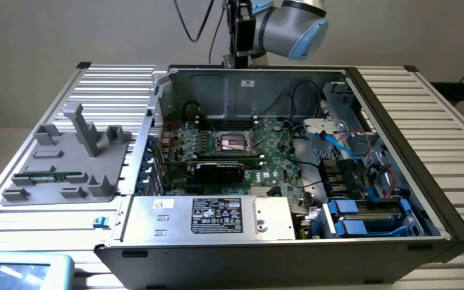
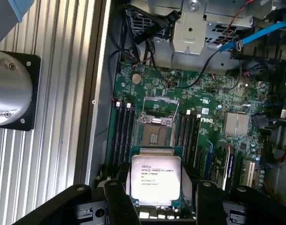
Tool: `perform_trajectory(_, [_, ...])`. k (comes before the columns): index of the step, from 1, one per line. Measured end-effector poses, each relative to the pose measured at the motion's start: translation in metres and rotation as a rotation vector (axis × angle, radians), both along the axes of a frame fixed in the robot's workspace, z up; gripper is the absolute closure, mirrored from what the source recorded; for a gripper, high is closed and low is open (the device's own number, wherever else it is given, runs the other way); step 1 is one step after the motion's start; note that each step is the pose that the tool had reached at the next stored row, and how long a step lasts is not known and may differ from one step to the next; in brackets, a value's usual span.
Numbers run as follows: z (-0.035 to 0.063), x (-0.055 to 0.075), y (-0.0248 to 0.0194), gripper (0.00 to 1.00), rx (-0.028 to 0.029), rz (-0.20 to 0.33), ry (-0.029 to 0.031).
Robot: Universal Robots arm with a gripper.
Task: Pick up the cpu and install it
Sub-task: 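Place the cpu into insertion slot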
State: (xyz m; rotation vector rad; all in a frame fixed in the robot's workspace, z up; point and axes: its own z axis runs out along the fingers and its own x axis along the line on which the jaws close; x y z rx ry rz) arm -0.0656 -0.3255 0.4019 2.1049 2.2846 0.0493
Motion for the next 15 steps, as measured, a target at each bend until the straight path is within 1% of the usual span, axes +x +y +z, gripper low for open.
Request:
perform_trajectory(6, [0.0,0.0,0.0,0.47,0.0,-0.101,0.0])
perform_trajectory(15, [0.0,0.0,0.0,0.47,-0.0002,-0.107,0.0001])
